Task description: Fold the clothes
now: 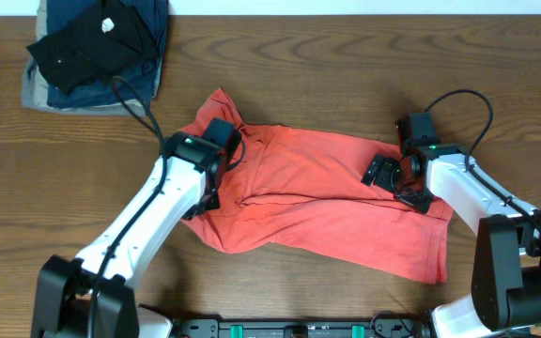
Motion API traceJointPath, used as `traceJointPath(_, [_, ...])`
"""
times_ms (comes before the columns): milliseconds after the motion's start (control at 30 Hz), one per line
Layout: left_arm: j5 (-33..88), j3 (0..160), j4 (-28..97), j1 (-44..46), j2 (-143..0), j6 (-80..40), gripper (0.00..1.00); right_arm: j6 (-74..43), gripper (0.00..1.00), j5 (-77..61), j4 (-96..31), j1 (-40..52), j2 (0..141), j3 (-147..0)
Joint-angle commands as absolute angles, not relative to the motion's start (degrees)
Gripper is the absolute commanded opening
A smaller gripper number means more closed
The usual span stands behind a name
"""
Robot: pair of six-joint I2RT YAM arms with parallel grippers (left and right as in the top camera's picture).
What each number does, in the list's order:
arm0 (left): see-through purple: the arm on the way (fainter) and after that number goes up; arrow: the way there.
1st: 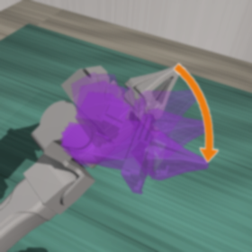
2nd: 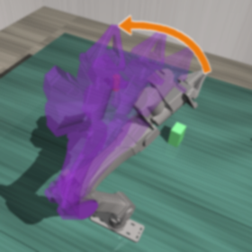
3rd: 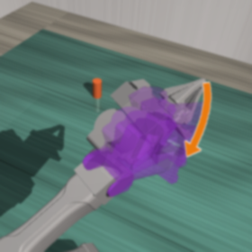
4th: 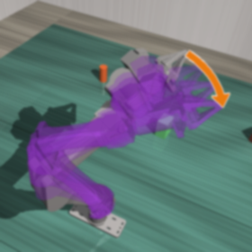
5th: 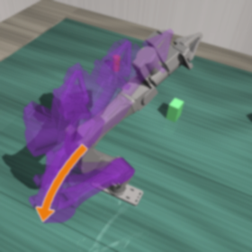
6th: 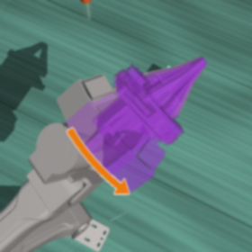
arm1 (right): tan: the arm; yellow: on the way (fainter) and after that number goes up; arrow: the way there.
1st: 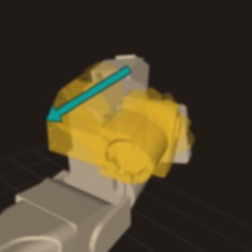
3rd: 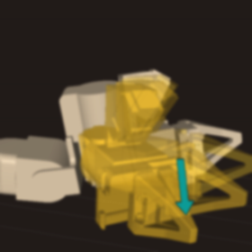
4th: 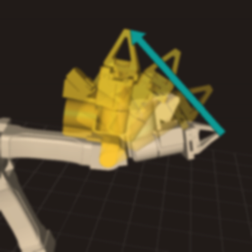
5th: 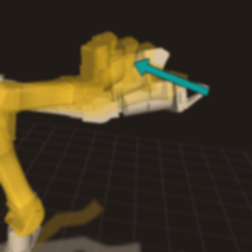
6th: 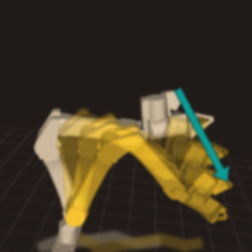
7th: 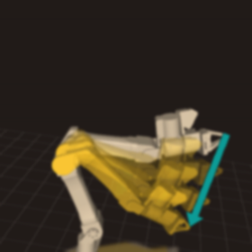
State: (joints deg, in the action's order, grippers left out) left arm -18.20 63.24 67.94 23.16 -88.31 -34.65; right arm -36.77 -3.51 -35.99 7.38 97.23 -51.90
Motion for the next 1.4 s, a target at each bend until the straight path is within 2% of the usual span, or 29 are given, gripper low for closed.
traceJointPath(0, [-21.91, 63.22, 71.94, 23.16, -87.02, -39.68, 0.06, -36.38, 0.99, -4.58, -35.99, 7.94, 98.91, -50.13])
traceJointPath(233, [-23.68, 63.22, 77.97, 23.16, -87.02, -42.3, 0.07, -36.38, 0.99, -4.71, -36.03, 7.94, 98.91, -50.13])
traceJointPath(300, [-23.66, 63.22, 78.63, 23.16, -87.02, -42.3, 0.17, -36.36, 0.99, -5.02, -36.05, 7.94, 98.91, -50.13])
traceJointPath(367, [-23.66, 63.22, 79.35, 23.16, -87.02, -42.3, 0.41, -36.36, 0.99, -5.08, -36.23, 7.94, 98.91, -50.13])
traceJointPath(400, [-23.66, 63.22, 79.85, 23.16, -87.02, -42.3, 0.47, -36.36, 0.99, -5.41, -36.23, 7.94, 98.91, -50.13])
traceJointPath(533, [-23.66, 63.22, 80.29, 23.16, -87.02, -42.3, 0.56, -36.34, 0.99, -6.26, -36.36, 7.92, 98.91, -50.13])
traceJointPath(600, [-23.64, 63.22, 79.11, 23.16, -87.02, -42.3, 0.57, -36.34, 0.99, -6.2, -36.27, 7.86, 98.91, -50.13])
traceJointPath(733, [-22.31, 63.22, 73.63, 23.18, -87.02, -41.8, 0.57, -36.34, 0.99, -7.18, -35.38, 7.81, 98.91, -50.13])
traceJointPath(867, [-12.93, 63.22, 63.4, 23.18, -87.05, -34.24, 0.54, -36.34, 0.99, -8.03, -36.07, 7.94, 98.91, -50.13])
traceJointPath(1000, [-3.75, 63.22, 52.34, 23.18, -88.01, -26.68, 0.37, -36.34, 0.99, -8.01, -36.51, 7.94, 98.91, -50.13])
traceJointPath(1133, [-3.42, 63.22, 47.83, 23.18, -90.63, -26.59, 0.2, -36.34, 0.99, -8.03, -37.23, 7.94, 98.91, -50.13])
traceJointPath(1167, [-3.42, 63.22, 47.35, 23.18, -91.46, -26.59, 0.19, -36.34, 0.99, -8.01, -37.58, 7.97, 98.91, -50.13])
traceJointPath(1200, [-3.66, 63.22, 46.89, 23.16, -92.49, -26.59, 0.18, -36.32, 0.96, -8.01, -37.78, 7.97, 98.91, -50.13])
traceJointPath(1233, [-4.19, 63.22, 46.41, 23.16, -93.58, -26.57, 0.14, -36.32, 0.87, -8.01, -37.98, 7.97, 98.91, -50.13])
traceJointPath(1367, [-8.03, 63.22, 44.82, 22.98, -97.36, -26.57, 0.14, -36.32, 0.63, -8.01, -38.15, 7.97, 98.91, -50.13])
